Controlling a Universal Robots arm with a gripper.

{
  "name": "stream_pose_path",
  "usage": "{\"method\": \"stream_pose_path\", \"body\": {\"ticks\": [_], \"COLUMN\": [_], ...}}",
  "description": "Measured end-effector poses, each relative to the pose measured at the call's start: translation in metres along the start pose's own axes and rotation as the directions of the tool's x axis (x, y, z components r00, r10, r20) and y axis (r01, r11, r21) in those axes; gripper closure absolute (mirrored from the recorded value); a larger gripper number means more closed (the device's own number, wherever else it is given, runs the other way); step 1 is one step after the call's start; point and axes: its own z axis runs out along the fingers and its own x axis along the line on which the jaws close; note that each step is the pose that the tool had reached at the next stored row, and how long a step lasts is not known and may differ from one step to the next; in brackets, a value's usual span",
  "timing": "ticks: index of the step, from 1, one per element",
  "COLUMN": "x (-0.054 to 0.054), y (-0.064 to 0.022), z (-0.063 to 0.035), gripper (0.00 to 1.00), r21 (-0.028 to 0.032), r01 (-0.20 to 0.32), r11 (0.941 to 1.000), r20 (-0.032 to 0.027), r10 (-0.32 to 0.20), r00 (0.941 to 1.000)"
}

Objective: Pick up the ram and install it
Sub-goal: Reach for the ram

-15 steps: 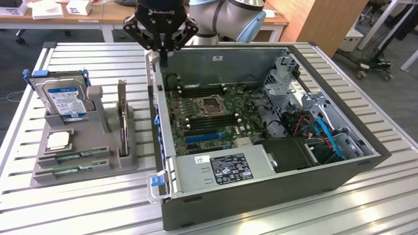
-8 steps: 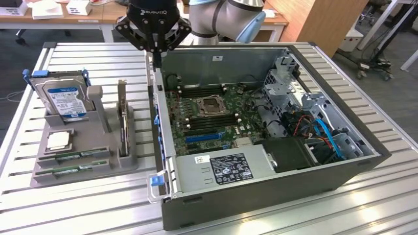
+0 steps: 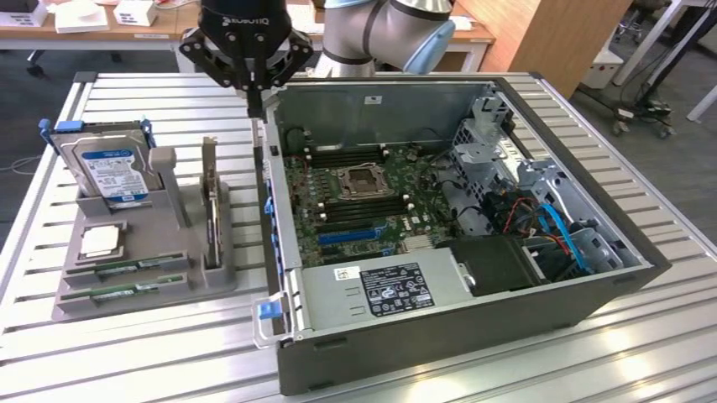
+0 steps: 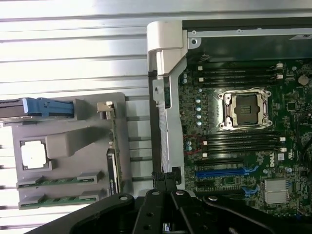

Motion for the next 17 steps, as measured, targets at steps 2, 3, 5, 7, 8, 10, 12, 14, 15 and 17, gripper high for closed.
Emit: {"method": "stream_pose_path", "body": {"ticks": [2,3,5,7,8,10,12,14,15,17], "x": [0.004,0.006,0.011,0.015,0.017,0.021,0.025,0.028,0.030,0.034], "y": [-0.0003,-0.0004,-0.0008,-0.0011,-0.0013,-0.0016,-0.0019,-0.0021,-0.0023,-0.0025], "z": [0.0000,0.0001,0.0001,0.0002,0.0002,0.0003,0.0004,0.0005,0.0005,0.0007], "gripper": [0.90,0.90,0.90,0.90,0.90,0.90,0.90,0.90,0.90,0.90], "r21": [0.0000,-0.0001,0.0000,0.0000,0.0000,0.0000,-0.0001,0.0000,0.0000,0.0000], "r01": [0.000,0.000,0.000,0.000,0.000,0.000,0.000,0.000,0.000,0.000], "r11": [1.0000,1.0000,1.0000,1.0000,1.0000,1.0000,1.0000,1.0000,1.0000,1.0000], "r20": [0.0000,0.0000,0.0000,0.0000,0.0000,0.0000,0.0000,0.0000,0.0000,0.0000], "r10": [0.000,0.000,0.000,0.000,0.000,0.000,0.000,0.000,0.000,0.000], "r00": [1.0000,1.0000,1.0000,1.0000,1.0000,1.0000,1.0000,1.0000,1.0000,1.0000]}}
